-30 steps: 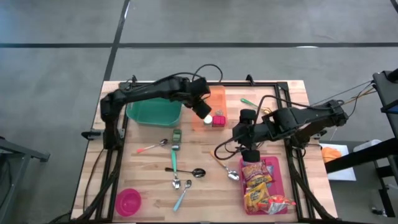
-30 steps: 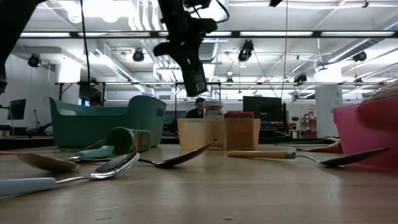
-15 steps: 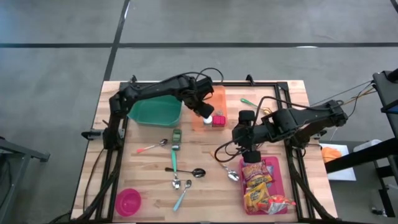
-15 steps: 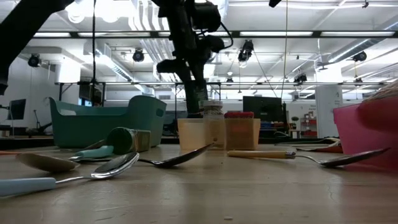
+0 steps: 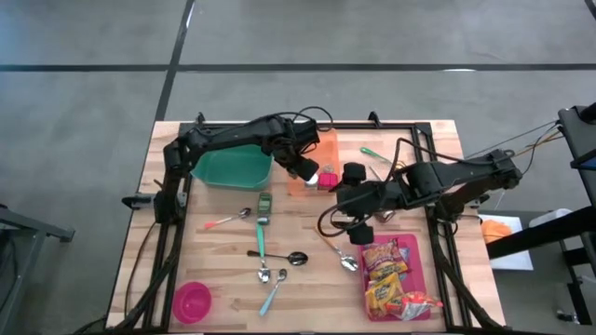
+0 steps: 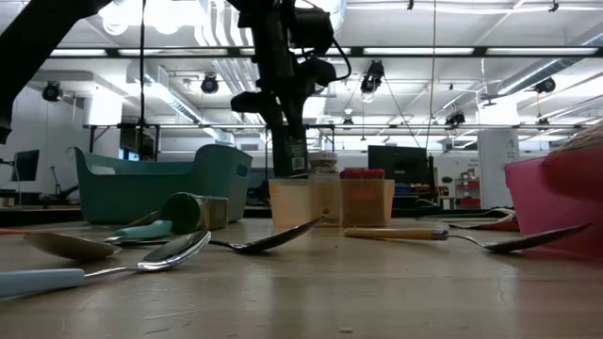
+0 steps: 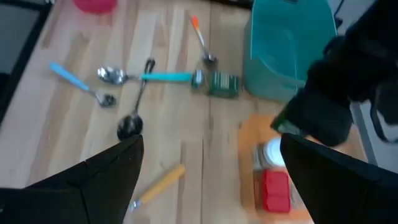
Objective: Pick & Place Food Item
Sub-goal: Put the black seasoning can into the orange bin
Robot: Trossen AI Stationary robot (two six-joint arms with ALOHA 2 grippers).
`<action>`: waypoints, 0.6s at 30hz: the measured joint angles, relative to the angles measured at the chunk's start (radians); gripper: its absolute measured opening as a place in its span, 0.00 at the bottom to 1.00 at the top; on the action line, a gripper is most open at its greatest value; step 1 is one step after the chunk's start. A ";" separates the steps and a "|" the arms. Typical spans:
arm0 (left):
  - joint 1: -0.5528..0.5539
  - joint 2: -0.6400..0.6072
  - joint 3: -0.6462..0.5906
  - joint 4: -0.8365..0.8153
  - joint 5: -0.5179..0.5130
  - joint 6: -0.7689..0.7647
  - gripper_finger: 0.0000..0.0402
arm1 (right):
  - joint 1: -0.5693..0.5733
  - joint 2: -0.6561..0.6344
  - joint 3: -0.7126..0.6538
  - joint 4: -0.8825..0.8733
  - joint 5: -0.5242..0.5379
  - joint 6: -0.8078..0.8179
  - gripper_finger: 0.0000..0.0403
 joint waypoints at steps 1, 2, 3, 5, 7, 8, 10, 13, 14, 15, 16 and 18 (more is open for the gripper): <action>0.000 0.000 -0.006 0.005 0.003 -0.007 0.27 | 0.000 0.000 -0.006 0.018 -0.001 -0.004 0.93; 0.000 0.000 -0.013 0.007 0.003 -0.010 0.27 | 0.000 0.000 -0.010 0.028 -0.001 -0.006 0.93; 0.001 0.000 -0.020 0.006 0.004 -0.012 0.27 | 0.000 -0.001 -0.012 0.036 -0.001 0.000 0.93; 0.002 0.000 -0.030 0.013 0.009 -0.012 0.27 | -0.001 -0.011 -0.015 0.028 -0.001 0.030 0.93; 0.001 0.000 -0.037 0.012 0.015 -0.013 0.27 | -0.005 -0.033 -0.017 0.031 -0.001 0.066 0.93; 0.001 0.000 -0.039 0.010 0.015 -0.013 0.27 | -0.005 -0.048 -0.021 0.037 -0.001 0.085 0.93; 0.000 0.000 -0.039 0.013 0.016 -0.013 0.27 | -0.011 -0.084 -0.036 0.051 -0.001 0.100 0.93; -0.002 0.000 -0.039 0.038 0.017 -0.015 0.27 | -0.013 -0.137 -0.085 0.087 0.000 0.105 0.93; -0.003 0.000 -0.039 0.034 0.017 -0.019 0.27 | -0.015 -0.158 -0.106 0.104 0.000 0.102 0.93; -0.003 0.000 -0.039 0.031 0.018 -0.023 0.27 | -0.016 -0.180 -0.128 0.119 -0.001 0.097 0.93; -0.004 0.000 -0.039 0.033 0.018 -0.026 0.27 | -0.017 -0.204 -0.151 0.134 -0.001 0.095 0.93; -0.005 0.000 -0.041 0.040 0.019 -0.042 0.27 | -0.024 -0.257 -0.196 0.166 -0.001 0.093 0.93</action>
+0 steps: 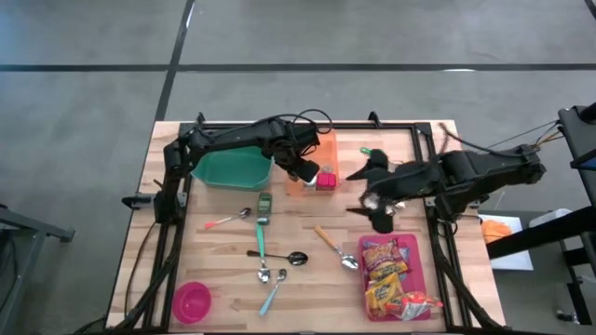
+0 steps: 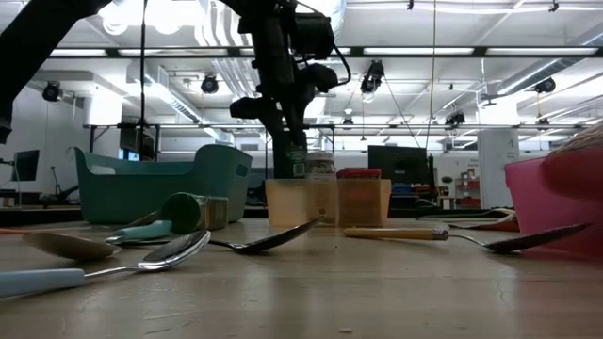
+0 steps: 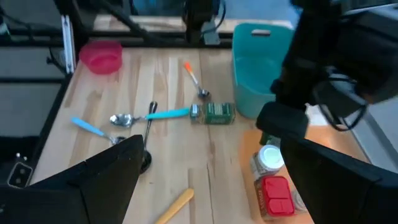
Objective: Pick & Place Food Item
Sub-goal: Put the black seasoning can into the orange bin
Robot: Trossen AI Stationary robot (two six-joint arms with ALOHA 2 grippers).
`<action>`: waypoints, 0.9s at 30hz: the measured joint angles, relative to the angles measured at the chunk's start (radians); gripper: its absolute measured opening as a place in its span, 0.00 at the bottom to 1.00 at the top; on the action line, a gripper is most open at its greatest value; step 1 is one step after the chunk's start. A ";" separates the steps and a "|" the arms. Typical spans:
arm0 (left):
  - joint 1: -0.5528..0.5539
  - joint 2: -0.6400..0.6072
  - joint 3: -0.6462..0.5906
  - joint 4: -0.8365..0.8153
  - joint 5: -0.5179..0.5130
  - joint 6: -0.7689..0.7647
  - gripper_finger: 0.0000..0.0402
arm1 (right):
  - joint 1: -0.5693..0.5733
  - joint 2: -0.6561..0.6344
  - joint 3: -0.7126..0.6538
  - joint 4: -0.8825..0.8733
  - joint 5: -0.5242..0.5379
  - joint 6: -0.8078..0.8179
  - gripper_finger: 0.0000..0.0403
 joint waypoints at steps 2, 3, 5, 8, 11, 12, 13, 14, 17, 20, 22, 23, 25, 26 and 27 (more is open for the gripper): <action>0.000 0.001 -0.012 0.028 0.005 -0.004 0.27 | -0.011 -0.052 -0.041 0.028 0.000 0.009 0.93; 0.001 0.002 -0.015 0.033 0.010 -0.004 0.27 | -0.019 -0.079 -0.062 0.043 0.000 0.017 0.93; 0.000 0.006 -0.027 0.038 0.017 -0.008 0.27 | -0.033 -0.133 -0.108 0.081 0.002 0.040 0.93; -0.001 0.015 -0.047 0.054 0.033 -0.014 0.27 | -0.054 -0.215 -0.182 0.162 0.002 0.056 0.93; -0.002 0.016 -0.078 0.092 0.042 -0.015 0.27 | -0.073 -0.284 -0.257 0.252 0.002 0.057 0.93; -0.002 0.015 -0.082 0.096 0.043 -0.015 0.27 | -0.078 -0.302 -0.280 0.288 0.001 0.057 0.93; -0.002 0.015 -0.084 0.088 0.044 -0.015 0.27 | -0.082 -0.321 -0.299 0.320 0.002 0.057 0.93; -0.002 0.015 -0.085 0.084 0.044 -0.015 0.27 | -0.084 -0.337 -0.316 0.338 0.000 0.057 0.93; -0.003 0.017 -0.090 0.098 0.044 -0.015 0.27 | -0.088 -0.378 -0.352 0.397 0.001 0.055 0.93; -0.004 0.022 -0.095 0.091 0.044 -0.020 0.27 | -0.088 -0.401 -0.366 0.415 -0.001 0.054 0.93; -0.007 0.026 -0.095 0.090 0.044 -0.028 0.27 | -0.088 -0.405 -0.369 0.414 -0.001 0.053 0.93; -0.008 0.027 -0.095 0.090 0.044 -0.030 0.27 | -0.088 -0.407 -0.369 0.414 -0.001 0.051 0.93; -0.013 0.030 -0.096 0.088 0.044 -0.033 0.27 | -0.088 -0.405 -0.369 0.413 -0.001 0.050 0.93; -0.015 0.031 -0.099 0.087 0.044 -0.033 0.27 | -0.088 -0.405 -0.369 0.413 -0.001 0.049 0.93; -0.018 0.030 -0.104 0.091 0.044 -0.036 0.27 | -0.088 -0.402 -0.369 0.413 -0.001 0.049 0.93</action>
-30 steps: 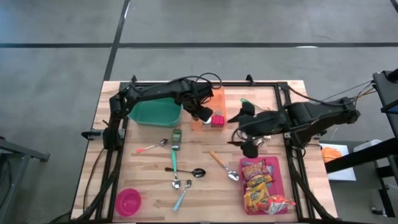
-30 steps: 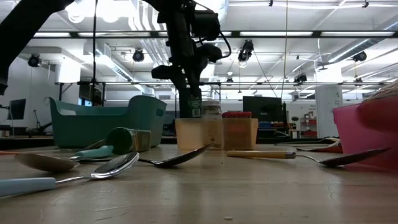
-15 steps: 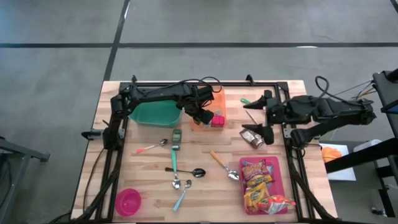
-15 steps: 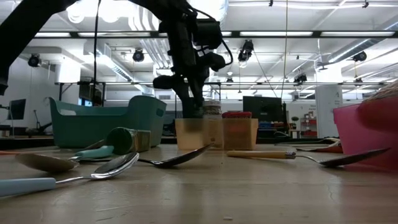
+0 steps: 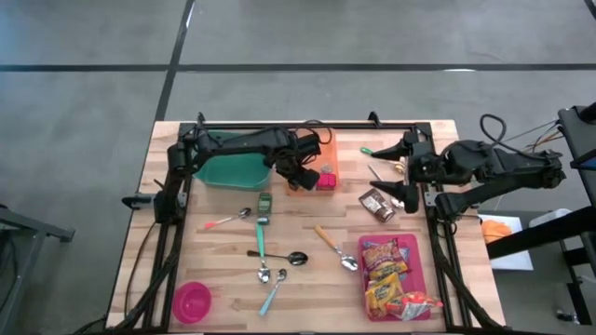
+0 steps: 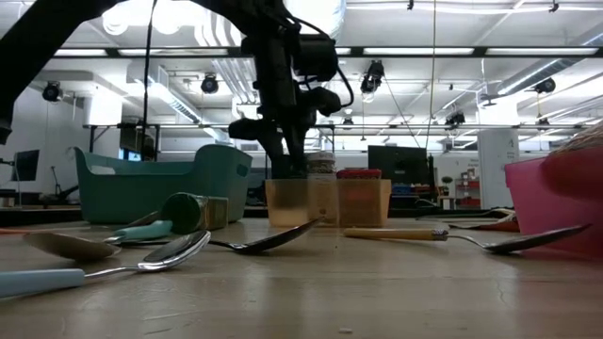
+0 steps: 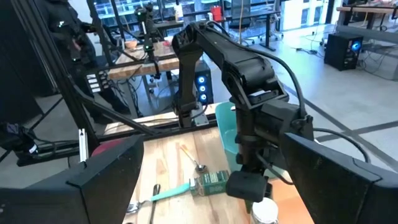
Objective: Pick & Place Food Item
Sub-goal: Put the black seasoning can into the orange bin, then put the green seasoning bottle into the orange bin
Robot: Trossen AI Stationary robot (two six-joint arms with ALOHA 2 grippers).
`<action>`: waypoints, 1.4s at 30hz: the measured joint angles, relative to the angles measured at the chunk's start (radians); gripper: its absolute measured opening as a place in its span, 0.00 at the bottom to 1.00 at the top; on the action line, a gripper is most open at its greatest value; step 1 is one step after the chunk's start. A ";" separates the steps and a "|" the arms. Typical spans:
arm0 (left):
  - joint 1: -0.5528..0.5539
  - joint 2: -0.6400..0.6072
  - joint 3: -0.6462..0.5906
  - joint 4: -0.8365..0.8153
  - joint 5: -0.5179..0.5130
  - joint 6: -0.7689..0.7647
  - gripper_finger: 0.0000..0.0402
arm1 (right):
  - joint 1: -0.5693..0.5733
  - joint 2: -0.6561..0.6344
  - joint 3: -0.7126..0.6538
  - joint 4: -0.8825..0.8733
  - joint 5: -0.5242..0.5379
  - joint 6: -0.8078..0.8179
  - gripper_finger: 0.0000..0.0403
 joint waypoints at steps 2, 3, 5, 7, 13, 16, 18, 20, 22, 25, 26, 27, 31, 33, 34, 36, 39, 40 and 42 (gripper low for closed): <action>-0.002 0.000 -0.013 0.009 0.000 -0.013 0.27 | 0.000 0.006 0.000 -0.001 0.000 -0.006 0.93; -0.002 0.000 -0.021 0.009 0.000 -0.013 0.27 | 0.000 0.006 0.000 -0.002 0.000 -0.014 0.93; -0.001 0.000 -0.037 0.015 0.000 -0.013 0.27 | 0.000 0.010 -0.001 -0.001 0.000 -0.022 0.93; -0.002 -0.001 -0.057 0.025 -0.001 -0.013 0.27 | 0.000 0.010 -0.001 -0.005 0.000 -0.022 0.93; -0.002 0.000 -0.076 0.038 -0.003 -0.012 0.27 | 0.000 0.018 0.001 -0.005 0.000 -0.023 0.93; -0.002 0.000 -0.076 0.051 -0.004 -0.012 0.27 | 0.000 0.024 0.002 -0.005 0.000 -0.027 0.93; -0.002 -0.001 -0.076 0.058 -0.004 -0.012 0.27 | 0.000 0.024 0.002 -0.006 0.000 -0.027 0.93; -0.002 -0.001 -0.076 0.057 -0.004 -0.012 0.30 | 0.000 0.024 0.003 -0.005 0.001 -0.027 0.93; -0.002 -0.001 -0.076 0.057 -0.004 -0.009 0.40 | 0.000 0.024 0.003 -0.006 0.001 -0.027 0.93; -0.002 -0.001 -0.076 0.059 -0.004 -0.009 0.57 | 0.000 0.024 0.003 -0.005 0.001 -0.027 0.93; -0.002 -0.001 -0.076 0.059 -0.004 -0.009 0.62 | 0.000 0.024 0.003 -0.005 0.001 -0.027 0.93; -0.002 -0.001 -0.076 0.059 -0.004 -0.009 0.66 | 0.000 0.024 0.003 -0.005 0.001 -0.027 0.93; -0.002 -0.001 -0.076 0.063 -0.004 -0.009 0.74 | 0.001 0.024 0.003 -0.006 0.000 -0.027 0.93; -0.002 -0.001 -0.076 0.063 -0.004 -0.009 0.74 | 0.001 0.024 0.003 -0.006 0.001 -0.027 0.93; -0.002 -0.002 -0.076 0.063 -0.004 -0.009 0.74 | 0.001 0.024 0.003 -0.006 0.001 -0.027 0.93; -0.002 -0.006 -0.076 0.065 -0.004 0.003 0.72 | 0.001 0.024 0.003 -0.006 0.001 -0.027 0.93; -0.002 -0.015 -0.075 0.061 -0.004 0.029 0.67 | 0.001 0.024 0.003 -0.009 0.001 -0.027 0.93; -0.002 -0.019 -0.075 0.054 -0.004 0.034 0.66 | 0.001 0.024 0.003 -0.014 0.001 -0.027 0.93; -0.002 -0.028 -0.075 0.047 -0.004 0.042 0.62 | 0.001 0.024 0.003 -0.023 0.001 -0.026 0.93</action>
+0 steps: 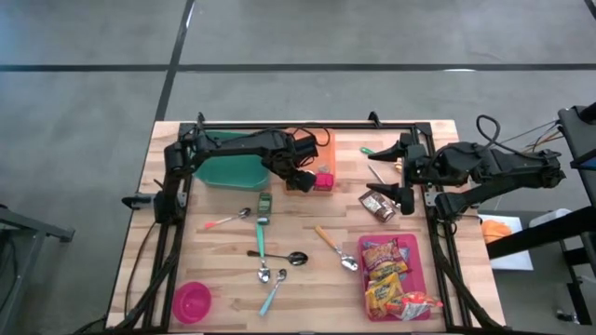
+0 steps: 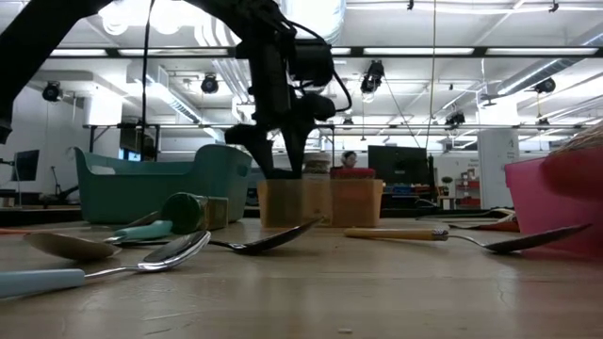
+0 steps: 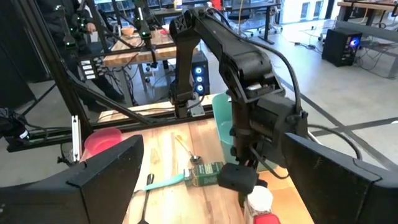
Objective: Pick & Place Food Item
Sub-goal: Put the green seasoning bottle into the orange bin
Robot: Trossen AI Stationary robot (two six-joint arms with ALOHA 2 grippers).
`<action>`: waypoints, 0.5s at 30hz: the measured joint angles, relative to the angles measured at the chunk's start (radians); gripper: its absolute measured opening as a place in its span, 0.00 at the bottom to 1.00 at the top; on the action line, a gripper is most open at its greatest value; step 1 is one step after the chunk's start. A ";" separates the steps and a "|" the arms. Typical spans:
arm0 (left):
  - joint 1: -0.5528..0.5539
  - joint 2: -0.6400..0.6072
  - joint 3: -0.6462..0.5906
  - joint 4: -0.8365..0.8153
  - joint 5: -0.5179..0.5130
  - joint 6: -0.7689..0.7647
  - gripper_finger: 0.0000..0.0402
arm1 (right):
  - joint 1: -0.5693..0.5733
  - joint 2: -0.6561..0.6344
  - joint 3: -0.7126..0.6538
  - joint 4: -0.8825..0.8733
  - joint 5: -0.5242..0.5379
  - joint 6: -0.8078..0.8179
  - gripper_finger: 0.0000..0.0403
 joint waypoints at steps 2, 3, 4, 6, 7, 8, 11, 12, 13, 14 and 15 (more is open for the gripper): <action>0.000 -0.014 0.000 -0.013 0.000 0.003 0.59 | 0.000 0.000 0.000 -0.002 0.000 0.000 0.93; 0.000 -0.022 0.000 -0.025 0.000 0.013 0.57 | 0.000 0.000 0.000 -0.002 0.000 0.000 0.93; 0.000 -0.031 0.000 -0.037 0.000 0.030 0.56 | 0.000 0.000 0.000 -0.002 0.000 0.000 0.93; 0.000 -0.049 0.000 -0.072 0.000 0.055 0.53 | 0.000 0.000 0.000 -0.003 0.000 0.000 0.93; 0.000 -0.057 0.000 -0.095 0.000 0.057 0.52 | 0.000 0.000 0.000 -0.003 0.000 0.000 0.93; 0.000 -0.067 0.000 -0.115 0.001 0.058 0.51 | 0.000 0.000 0.000 -0.004 0.000 0.000 0.93; -0.005 -0.097 0.000 -0.183 0.000 0.064 0.48 | 0.000 0.000 0.000 -0.004 0.000 0.000 0.93; -0.009 -0.107 0.000 -0.208 0.000 0.076 0.47 | 0.000 0.000 0.000 -0.005 0.000 0.000 0.93; -0.014 -0.117 0.000 -0.238 -0.002 0.094 0.47 | 0.000 0.000 0.000 -0.005 0.000 0.000 0.93; -0.021 -0.127 0.001 -0.266 -0.005 0.117 0.46 | 0.000 0.000 0.000 -0.005 0.000 0.000 0.93; -0.030 -0.137 0.000 -0.294 -0.008 0.145 0.46 | 0.000 0.000 0.000 -0.005 0.000 0.000 0.93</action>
